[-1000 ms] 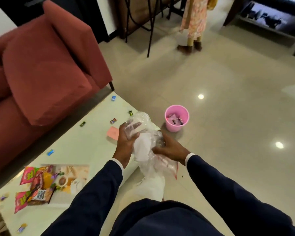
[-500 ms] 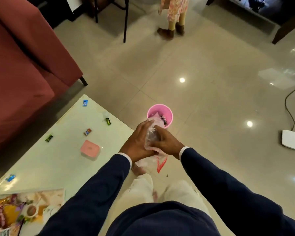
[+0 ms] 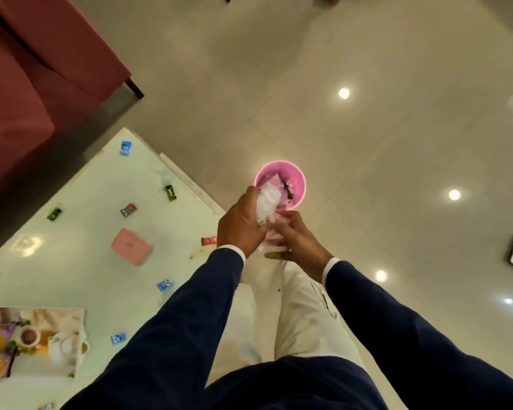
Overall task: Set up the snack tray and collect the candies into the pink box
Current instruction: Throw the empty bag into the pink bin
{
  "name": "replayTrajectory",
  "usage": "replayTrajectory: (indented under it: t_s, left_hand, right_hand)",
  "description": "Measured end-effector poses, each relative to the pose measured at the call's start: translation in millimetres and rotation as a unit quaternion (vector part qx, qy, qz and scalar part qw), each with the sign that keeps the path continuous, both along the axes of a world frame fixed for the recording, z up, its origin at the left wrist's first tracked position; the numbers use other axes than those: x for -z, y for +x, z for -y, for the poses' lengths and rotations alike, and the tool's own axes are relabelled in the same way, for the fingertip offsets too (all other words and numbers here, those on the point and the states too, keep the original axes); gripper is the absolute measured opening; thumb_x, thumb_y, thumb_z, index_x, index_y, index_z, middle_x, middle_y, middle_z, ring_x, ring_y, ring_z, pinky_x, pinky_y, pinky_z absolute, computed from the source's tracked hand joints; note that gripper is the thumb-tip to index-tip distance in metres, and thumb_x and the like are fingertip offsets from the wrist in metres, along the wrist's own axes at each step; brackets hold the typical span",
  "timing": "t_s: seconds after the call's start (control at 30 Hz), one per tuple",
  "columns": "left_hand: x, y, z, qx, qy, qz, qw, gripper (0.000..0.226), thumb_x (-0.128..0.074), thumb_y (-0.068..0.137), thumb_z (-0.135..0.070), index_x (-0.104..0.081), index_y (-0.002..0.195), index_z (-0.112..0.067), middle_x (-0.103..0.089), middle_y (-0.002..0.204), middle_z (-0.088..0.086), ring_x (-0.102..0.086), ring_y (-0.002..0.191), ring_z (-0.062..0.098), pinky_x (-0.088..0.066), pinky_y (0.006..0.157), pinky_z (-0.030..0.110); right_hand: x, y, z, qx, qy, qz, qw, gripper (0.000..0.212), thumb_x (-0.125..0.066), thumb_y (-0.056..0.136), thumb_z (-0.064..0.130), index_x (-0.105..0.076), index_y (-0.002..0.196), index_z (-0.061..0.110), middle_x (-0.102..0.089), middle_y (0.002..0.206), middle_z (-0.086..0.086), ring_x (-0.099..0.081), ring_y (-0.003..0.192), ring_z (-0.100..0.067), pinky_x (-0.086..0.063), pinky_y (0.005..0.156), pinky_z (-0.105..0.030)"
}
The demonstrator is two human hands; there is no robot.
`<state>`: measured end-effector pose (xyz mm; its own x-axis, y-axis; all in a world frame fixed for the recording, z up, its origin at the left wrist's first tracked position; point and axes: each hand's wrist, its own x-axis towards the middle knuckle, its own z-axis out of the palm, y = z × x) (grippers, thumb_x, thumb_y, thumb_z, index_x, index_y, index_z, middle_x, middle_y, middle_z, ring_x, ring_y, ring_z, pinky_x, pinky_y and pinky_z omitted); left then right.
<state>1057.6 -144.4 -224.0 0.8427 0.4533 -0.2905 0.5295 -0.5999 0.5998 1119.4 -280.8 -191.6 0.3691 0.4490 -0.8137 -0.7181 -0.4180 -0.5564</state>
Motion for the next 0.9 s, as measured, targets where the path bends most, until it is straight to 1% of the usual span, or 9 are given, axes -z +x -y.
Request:
replayTrajectory:
  t_s: [0.13,0.2,0.3,0.37,0.43,0.53,0.67,0.77,0.9]
  left_hand:
    - [30.9,42.8,29.2,-0.131,-0.249,-0.022,0.959,0.067,-0.075,0.087,-0.019,-0.035,0.139,-0.030,-0.065,0.122,0.005,-0.069,0.101,0.026,-0.061,0.073,0.033]
    - [51.7,60.9,32.5,-0.200,-0.376,-0.007,0.905,0.073,-0.076,0.085,-0.010,-0.039,0.146,-0.025,-0.063,0.128,0.006,-0.066,0.112,0.026,-0.062,0.081,0.030]
    - [85.8,82.4,27.9,-0.291,-0.516,0.016,0.806,0.076,-0.072,0.074,0.002,-0.049,0.144,-0.018,-0.067,0.128,0.017,-0.068,0.115,0.034,-0.060,0.090,0.046]
    - [115.8,93.0,22.9,-0.331,-0.558,0.032,0.760,0.075,-0.065,0.068,0.009,-0.055,0.138,-0.014,-0.067,0.127,0.020,-0.067,0.114,0.036,-0.058,0.091,0.048]
    - [146.6,100.0,14.5,-0.353,-0.557,0.025,0.751,0.075,-0.061,0.063,0.011,-0.056,0.133,-0.013,-0.064,0.127,0.020,-0.063,0.116,0.037,-0.052,0.098,0.051]
    - [202.3,115.2,3.2,-0.354,-0.511,-0.030,0.783,0.074,-0.067,0.071,0.012,-0.051,0.138,-0.015,-0.057,0.137,0.018,-0.056,0.129,0.037,-0.048,0.108,0.053]
    - [270.0,135.3,-4.6,-0.180,-0.173,-0.177,0.952,0.072,-0.080,0.083,-0.019,-0.043,0.144,-0.015,-0.043,0.141,0.012,-0.044,0.132,0.032,-0.041,0.105,0.044]
    - [301.9,136.1,-7.7,-0.101,-0.096,-0.208,0.968,0.065,-0.072,0.088,-0.020,-0.043,0.146,-0.018,-0.043,0.144,0.011,-0.043,0.132,0.036,-0.040,0.100,0.051]
    - [326.0,133.0,-3.8,-0.031,-0.035,-0.212,0.976,0.054,-0.065,0.090,-0.018,-0.047,0.141,-0.016,-0.045,0.142,0.010,-0.044,0.130,0.035,-0.043,0.099,0.054]
  right_hand:
    - [48.9,50.4,-4.1,0.024,0.024,-0.065,0.997,0.079,-0.074,0.085,0.048,-0.032,0.150,0.034,-0.064,0.136,-0.003,-0.066,0.119,-0.029,-0.052,0.099,-0.060]
    - [78.3,78.4,0.8,0.010,0.026,-0.070,0.997,0.081,-0.076,0.085,0.044,-0.031,0.152,0.033,-0.063,0.137,-0.006,-0.065,0.120,-0.029,-0.051,0.102,-0.060]
    - [125.5,116.6,9.7,-0.011,0.048,-0.107,0.993,0.075,-0.077,0.087,0.032,-0.036,0.150,0.025,-0.063,0.137,-0.010,-0.065,0.120,-0.031,-0.051,0.102,-0.054]
    - [157.8,144.3,13.1,-0.026,0.064,-0.163,0.984,0.068,-0.075,0.086,0.022,-0.043,0.146,0.023,-0.065,0.132,-0.010,-0.068,0.109,-0.029,-0.057,0.088,-0.046]
    - [187.0,167.3,14.3,-0.055,0.077,-0.195,0.976,0.055,-0.072,0.085,0.011,-0.054,0.135,0.026,-0.068,0.122,-0.006,-0.072,0.097,-0.026,-0.062,0.073,-0.039]
    - [241.3,189.3,6.8,-0.105,0.048,-0.133,0.984,0.048,-0.076,0.081,-0.002,-0.062,0.118,0.025,-0.059,0.130,-0.009,-0.070,0.105,-0.031,-0.063,0.079,-0.045]
    - [310.2,203.4,-15.3,-0.199,-0.084,0.144,0.966,0.037,-0.068,0.083,0.001,-0.060,0.112,0.023,-0.061,0.111,0.001,-0.063,0.101,-0.028,-0.059,0.081,-0.042]
    - [357.6,204.6,-21.4,-0.332,-0.204,0.356,0.849,0.043,-0.059,0.086,0.009,-0.057,0.125,0.028,-0.059,0.120,0.001,-0.057,0.110,-0.027,-0.052,0.075,-0.037]
    - [411.7,202.8,-27.7,-0.462,-0.233,0.501,0.693,0.048,-0.065,0.086,0.009,-0.056,0.132,0.021,-0.050,0.132,-0.012,-0.048,0.119,-0.034,-0.057,0.075,-0.046]
